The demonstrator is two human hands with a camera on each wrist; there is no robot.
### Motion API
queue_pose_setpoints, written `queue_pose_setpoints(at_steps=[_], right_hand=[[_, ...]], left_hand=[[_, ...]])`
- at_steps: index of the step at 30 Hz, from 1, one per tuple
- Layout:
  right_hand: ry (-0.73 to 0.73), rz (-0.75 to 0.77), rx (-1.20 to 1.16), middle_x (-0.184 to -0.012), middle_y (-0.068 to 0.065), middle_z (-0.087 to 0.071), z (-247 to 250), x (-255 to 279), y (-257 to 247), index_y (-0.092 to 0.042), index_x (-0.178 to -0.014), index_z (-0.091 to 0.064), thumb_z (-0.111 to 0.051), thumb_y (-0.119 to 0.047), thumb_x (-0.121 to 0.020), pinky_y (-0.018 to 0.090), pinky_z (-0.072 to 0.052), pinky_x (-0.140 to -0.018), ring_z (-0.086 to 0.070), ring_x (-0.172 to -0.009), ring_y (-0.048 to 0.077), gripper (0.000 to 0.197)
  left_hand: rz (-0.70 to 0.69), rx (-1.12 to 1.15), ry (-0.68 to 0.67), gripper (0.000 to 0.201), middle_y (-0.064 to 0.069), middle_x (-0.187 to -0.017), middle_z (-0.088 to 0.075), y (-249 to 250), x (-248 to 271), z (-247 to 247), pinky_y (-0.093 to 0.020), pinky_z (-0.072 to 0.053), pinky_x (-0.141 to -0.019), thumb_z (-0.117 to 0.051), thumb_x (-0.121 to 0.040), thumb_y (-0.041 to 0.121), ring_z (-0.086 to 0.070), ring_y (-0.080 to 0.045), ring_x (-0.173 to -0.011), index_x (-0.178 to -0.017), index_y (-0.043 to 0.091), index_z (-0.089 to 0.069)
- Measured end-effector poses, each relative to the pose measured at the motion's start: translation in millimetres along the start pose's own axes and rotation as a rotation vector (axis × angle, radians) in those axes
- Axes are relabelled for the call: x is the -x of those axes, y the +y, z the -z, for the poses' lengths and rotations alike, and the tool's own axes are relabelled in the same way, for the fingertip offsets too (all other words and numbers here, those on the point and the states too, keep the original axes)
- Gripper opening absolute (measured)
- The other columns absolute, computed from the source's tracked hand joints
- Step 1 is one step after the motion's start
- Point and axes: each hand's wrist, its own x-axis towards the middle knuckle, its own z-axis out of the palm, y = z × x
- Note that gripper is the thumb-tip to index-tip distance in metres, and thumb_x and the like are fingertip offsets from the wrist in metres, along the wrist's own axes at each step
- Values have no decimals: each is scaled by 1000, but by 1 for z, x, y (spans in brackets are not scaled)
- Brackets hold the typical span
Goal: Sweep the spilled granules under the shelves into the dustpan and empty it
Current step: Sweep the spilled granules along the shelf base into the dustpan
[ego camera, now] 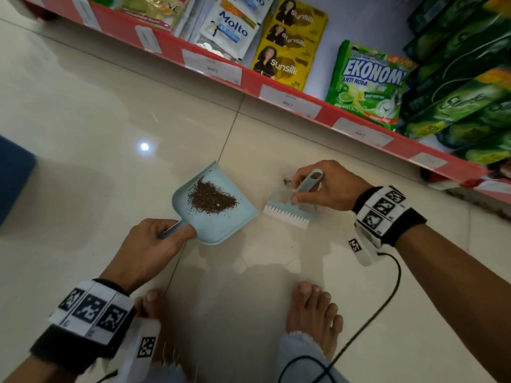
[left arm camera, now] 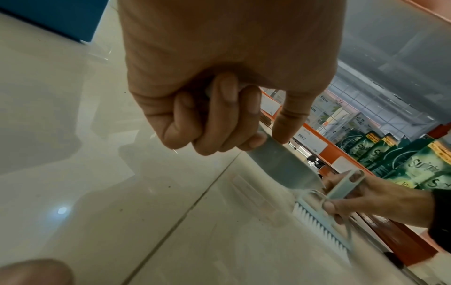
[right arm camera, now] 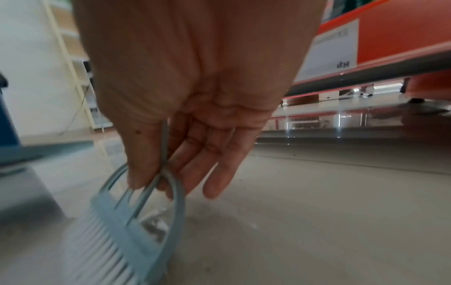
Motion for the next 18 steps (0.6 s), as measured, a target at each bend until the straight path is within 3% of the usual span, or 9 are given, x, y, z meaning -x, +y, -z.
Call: queue_pose_setpoints(at_steps=[2,5,7,10,11,14,18], right_hand=[[98,-15,72,-83,-8,-70,5,-7,2,-24,-90,-71,-78,-38,-79,40,-54,-73,-61,-74,13,19],[260,-21,62,-83,-2,-71,19,-18,6,-20,-90,-71,-78,-35,-80,40,-55,-72,-63,-73,17,20],[303,-19,13,-84,-1,-72,29,-22,6,-15,-91,-73,-79,-30,-80,34,-56,-70,-63,-70,13,20],[334,-13,-62,-84,2,-73,40,-15,6,-14,-91,-72,-80,-25,-81,15,-49,-62,-62,-66,6,17],[362,-13,-81,-83,2,-72,43,-9,7,-14,-89,-71,-80,-25,-81,15,-49,-60,-63,-65,6,16],[519,-22,36,-78,0,-70,53,15,14,-17,-86,-67,-77,-29,-82,33,-52,-63,-65,-68,19,16],[566,-244,423,-86,14,-71,38,30,22,-17,-96,-68,-67,-28,-87,38,-48,-68,-64,-81,37,14]], left_hand=[[-2,-41,9,47,1,-52,-33,-1,-5,-5,-31,-25,-56,-52,-61,63,-28,-12,-47,-58,18,-40],[-1,-36,25,45,1,-52,-33,-2,-10,-9,-31,-26,-56,-56,-68,57,-29,-12,-47,-58,17,-41],[-17,-50,20,44,0,-53,-34,-3,-14,-14,-32,-26,-57,-57,-71,55,-30,-14,-48,-58,16,-40],[-13,-23,12,45,0,-53,-35,5,-18,-19,-32,-26,-58,-59,-72,55,-31,-14,-50,-58,17,-39],[-11,-19,10,45,0,-53,-35,7,-19,-20,-31,-26,-58,-59,-71,55,-32,-14,-50,-58,17,-40],[-22,-13,6,44,2,-51,-36,10,-23,-23,-30,-26,-56,-60,-71,54,-31,-12,-48,-57,17,-42],[-26,-14,-7,42,3,-50,-36,12,-27,-27,-30,-27,-54,-60,-71,52,-31,-11,-46,-56,17,-42]])
